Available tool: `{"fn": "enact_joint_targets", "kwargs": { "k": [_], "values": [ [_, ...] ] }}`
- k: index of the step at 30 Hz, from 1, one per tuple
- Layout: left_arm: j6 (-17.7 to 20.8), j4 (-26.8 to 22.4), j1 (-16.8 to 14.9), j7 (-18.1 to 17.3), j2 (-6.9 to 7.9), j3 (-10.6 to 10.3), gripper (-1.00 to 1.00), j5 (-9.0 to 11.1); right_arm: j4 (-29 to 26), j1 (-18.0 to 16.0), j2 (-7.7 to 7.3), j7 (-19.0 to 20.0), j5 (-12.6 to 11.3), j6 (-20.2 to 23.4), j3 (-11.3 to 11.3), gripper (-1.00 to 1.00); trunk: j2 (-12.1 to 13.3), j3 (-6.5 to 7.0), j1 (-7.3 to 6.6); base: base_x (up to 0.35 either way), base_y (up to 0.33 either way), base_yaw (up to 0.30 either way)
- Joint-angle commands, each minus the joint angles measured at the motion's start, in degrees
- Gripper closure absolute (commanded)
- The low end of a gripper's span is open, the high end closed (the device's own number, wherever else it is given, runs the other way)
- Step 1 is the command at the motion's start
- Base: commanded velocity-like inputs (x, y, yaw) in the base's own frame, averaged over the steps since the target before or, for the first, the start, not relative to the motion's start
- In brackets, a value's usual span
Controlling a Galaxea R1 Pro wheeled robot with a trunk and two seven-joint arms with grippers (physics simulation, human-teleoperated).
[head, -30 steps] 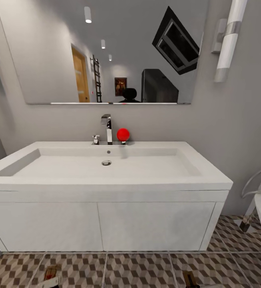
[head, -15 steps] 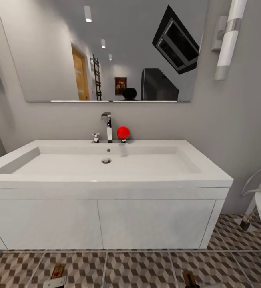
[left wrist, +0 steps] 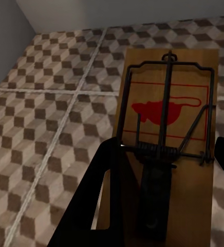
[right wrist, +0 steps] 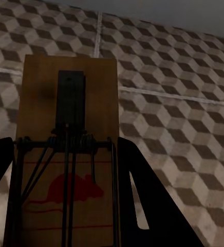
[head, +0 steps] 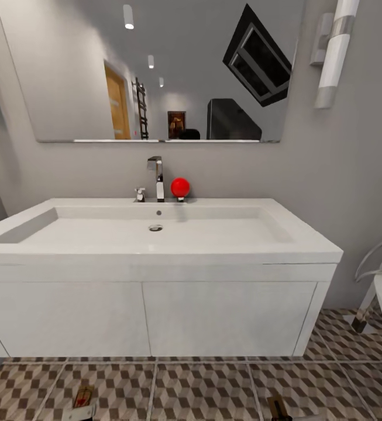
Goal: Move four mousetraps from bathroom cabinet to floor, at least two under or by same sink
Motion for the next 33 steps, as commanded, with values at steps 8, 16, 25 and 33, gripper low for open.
{"fn": "enact_joint_targets", "kwargs": {
  "k": [8,16,25,33],
  "values": [
    [0.0,-0.1,0.0,0.0,0.03,-0.5,1.00,0.2,0.1,0.0,0.02,-0.1,0.7,-0.2,-0.1,1.00,-1.2,-0.60,0.65,0.000,0.000,0.000],
    [-0.1,-0.1,-0.1,0.5,0.03,-0.4,1.00,0.2,0.1,0.0,0.02,-0.1,0.6,-0.2,-0.1,1.00,-4.4,-2.04,2.41,0.000,0.000,0.000],
    [-0.2,-0.1,0.0,0.4,0.03,-0.4,1.00,0.2,0.1,0.0,0.02,-0.1,0.6,-0.2,-0.1,1.00,-8.1,-3.65,4.39,0.000,0.000,0.000],
    [-0.7,-0.1,-0.1,-0.1,0.00,-0.5,1.00,0.3,0.1,0.0,0.01,-0.1,0.7,-0.2,-0.1,1.00,-9.3,-4.19,5.05,0.000,0.000,0.000]
  ]
}}
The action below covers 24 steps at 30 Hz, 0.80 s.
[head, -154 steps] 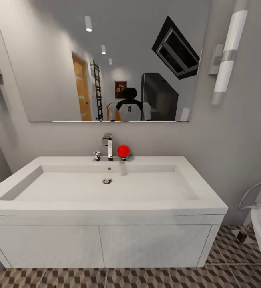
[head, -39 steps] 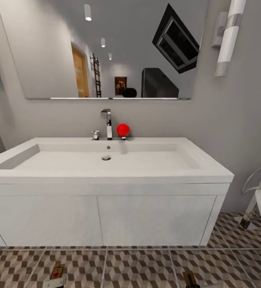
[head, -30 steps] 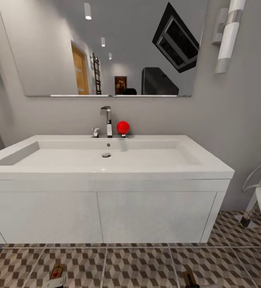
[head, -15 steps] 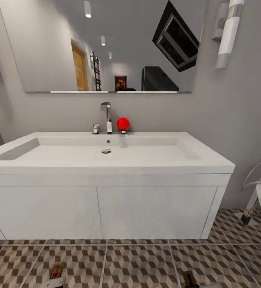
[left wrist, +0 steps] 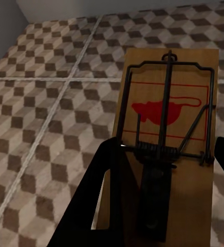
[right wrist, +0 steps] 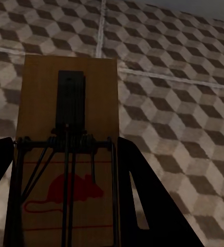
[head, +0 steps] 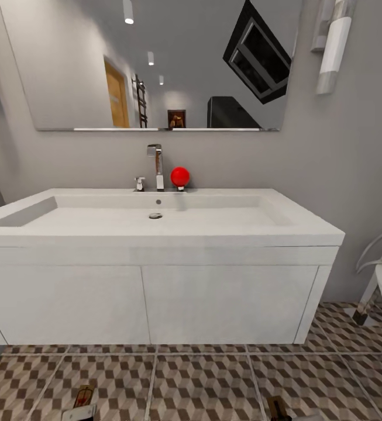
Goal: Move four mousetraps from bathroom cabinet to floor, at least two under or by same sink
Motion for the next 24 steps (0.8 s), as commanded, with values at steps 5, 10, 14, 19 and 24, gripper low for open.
{"fn": "enact_joint_targets", "kwargs": {
  "k": [5,10,14,19,24],
  "values": [
    [0.1,-0.1,0.0,0.4,0.08,-0.4,1.00,0.2,0.1,0.0,0.02,-0.3,0.6,-0.2,-0.2,1.00,0.0,-0.06,-0.01,0.044,0.001,0.000],
    [0.3,-0.1,0.0,0.4,0.08,0.2,1.00,0.3,0.1,0.0,0.02,-0.3,0.6,-0.2,-0.2,1.00,0.0,-0.06,-0.01,0.276,0.073,0.000],
    [0.1,-0.1,0.0,0.4,0.08,0.3,1.00,0.3,0.1,0.0,0.01,-0.3,0.6,-0.2,-0.2,1.00,0.0,-0.06,-0.01,0.310,0.098,0.000],
    [0.0,-0.1,0.0,0.4,0.08,0.3,1.00,0.4,0.1,0.0,0.02,-0.3,0.6,-0.2,-0.2,1.00,0.0,-0.06,-0.01,0.249,0.072,0.000],
    [0.0,-0.1,0.0,0.4,0.08,0.3,1.00,0.4,0.1,0.0,0.02,-0.3,0.6,-0.2,-0.2,1.00,0.0,-0.06,-0.01,0.026,0.006,0.000]
  ]
}}
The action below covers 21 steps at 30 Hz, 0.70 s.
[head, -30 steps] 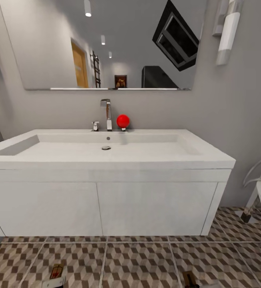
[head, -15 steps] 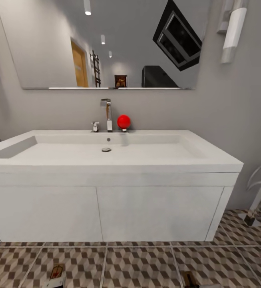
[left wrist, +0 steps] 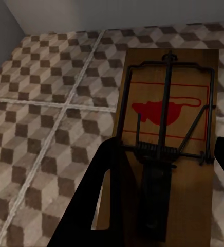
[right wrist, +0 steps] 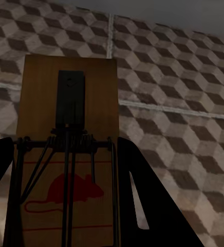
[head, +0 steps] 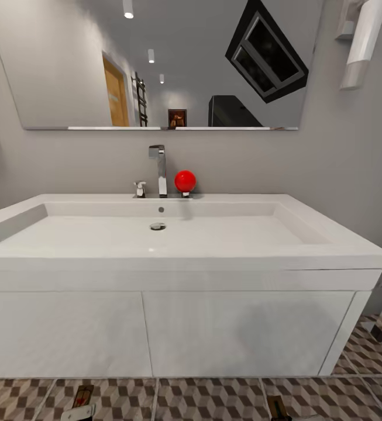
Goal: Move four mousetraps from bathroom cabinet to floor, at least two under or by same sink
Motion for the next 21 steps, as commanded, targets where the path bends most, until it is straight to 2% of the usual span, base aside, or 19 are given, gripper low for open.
{"fn": "enact_joint_targets", "kwargs": {
  "k": [1,5,21],
  "values": [
    [0.0,-0.1,0.0,0.4,0.04,-0.5,1.00,0.2,0.1,0.0,0.01,-0.3,0.6,-0.2,-0.2,1.00,0.0,-0.06,-0.01,0.003,0.001,0.000],
    [0.0,-0.1,0.0,0.5,0.04,-0.5,1.00,0.1,0.1,0.0,0.02,-0.3,0.6,-0.2,-0.1,1.00,0.0,-0.06,-0.01,0.001,0.000,0.000],
    [0.1,-0.1,0.0,0.7,0.04,-0.4,1.00,0.0,0.1,0.0,0.00,-0.3,0.5,-0.2,-0.2,1.00,-0.6,-3.56,0.59,0.000,0.000,0.000]
  ]
}}
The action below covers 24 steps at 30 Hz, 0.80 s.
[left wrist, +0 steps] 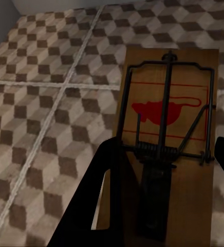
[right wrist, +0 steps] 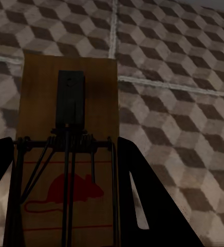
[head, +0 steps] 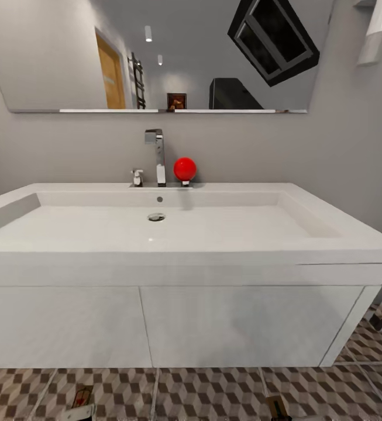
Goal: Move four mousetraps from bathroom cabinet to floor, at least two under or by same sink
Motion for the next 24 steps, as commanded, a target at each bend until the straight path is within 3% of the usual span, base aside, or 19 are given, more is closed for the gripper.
{"fn": "enact_joint_targets", "kwargs": {
  "k": [1,24],
  "values": [
    [0.0,-0.1,0.0,0.4,0.04,-0.5,1.00,0.2,0.1,0.0,0.02,-0.3,0.6,-0.2,-0.2,1.00,0.0,-0.28,0.01,0.000,0.000,0.000],
    [-0.2,-0.1,0.0,0.7,0.03,-0.5,1.00,0.2,0.1,0.0,0.02,-0.3,0.6,-0.2,-0.2,1.00,-0.3,-5.38,0.60,0.000,0.000,0.000]
  ]
}}
